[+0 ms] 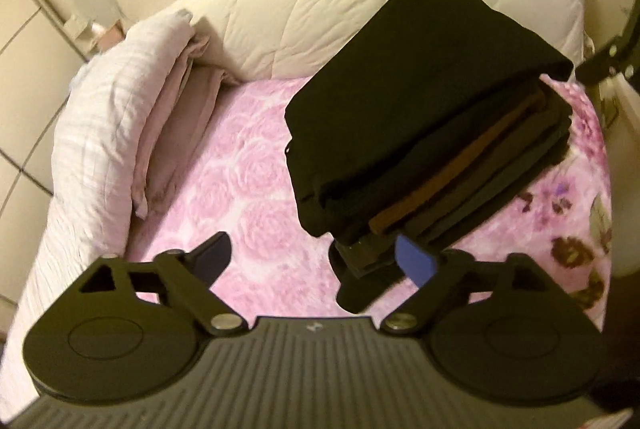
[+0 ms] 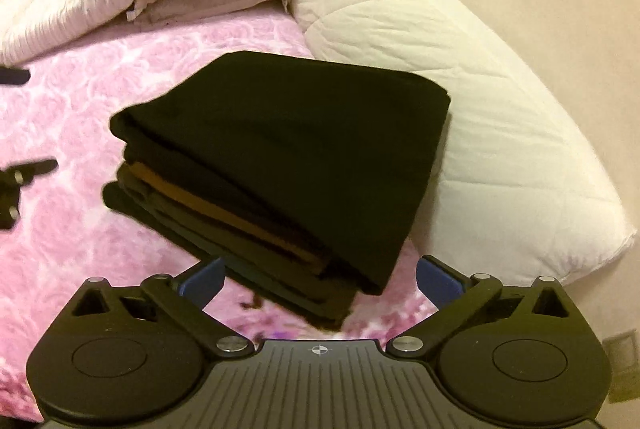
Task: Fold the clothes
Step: 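Open both grippers and release the trousers on top of the stack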
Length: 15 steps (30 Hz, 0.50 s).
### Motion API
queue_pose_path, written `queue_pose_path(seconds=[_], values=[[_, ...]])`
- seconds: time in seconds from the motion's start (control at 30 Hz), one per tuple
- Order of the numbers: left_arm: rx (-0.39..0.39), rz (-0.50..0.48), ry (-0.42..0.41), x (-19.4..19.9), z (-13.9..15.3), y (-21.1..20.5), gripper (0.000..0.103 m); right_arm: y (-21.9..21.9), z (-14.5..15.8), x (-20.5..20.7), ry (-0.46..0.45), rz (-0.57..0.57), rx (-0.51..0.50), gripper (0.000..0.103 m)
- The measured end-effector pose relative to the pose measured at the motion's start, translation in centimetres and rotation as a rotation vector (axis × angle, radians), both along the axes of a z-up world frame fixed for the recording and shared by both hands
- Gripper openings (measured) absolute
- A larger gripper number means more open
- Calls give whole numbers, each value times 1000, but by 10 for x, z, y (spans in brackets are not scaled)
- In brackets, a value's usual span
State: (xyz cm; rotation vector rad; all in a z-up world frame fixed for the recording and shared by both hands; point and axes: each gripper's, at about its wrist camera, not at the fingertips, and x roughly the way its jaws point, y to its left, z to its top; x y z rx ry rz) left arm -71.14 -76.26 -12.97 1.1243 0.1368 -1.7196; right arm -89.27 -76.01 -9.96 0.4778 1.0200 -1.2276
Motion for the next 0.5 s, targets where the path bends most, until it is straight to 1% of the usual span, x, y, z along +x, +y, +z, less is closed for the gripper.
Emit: queue_pose_path(seconds=[0.03, 0.1, 0.17, 0.33, 0.5], values=[[8, 13, 12, 2, 1, 1, 92, 0, 1, 1, -10, -6, 8, 103], [34, 44, 44, 5, 2, 2, 97, 1, 1, 3, -28, -16, 24, 103], [65, 84, 87, 8, 3, 3, 100, 2, 0, 5, -45, -25, 42, 103], [142, 179, 196, 20, 5, 6, 102, 8, 2, 9, -73, -39, 59, 103], [184, 221, 262, 28, 7, 13, 102, 17, 6, 11, -86, -46, 56, 103]])
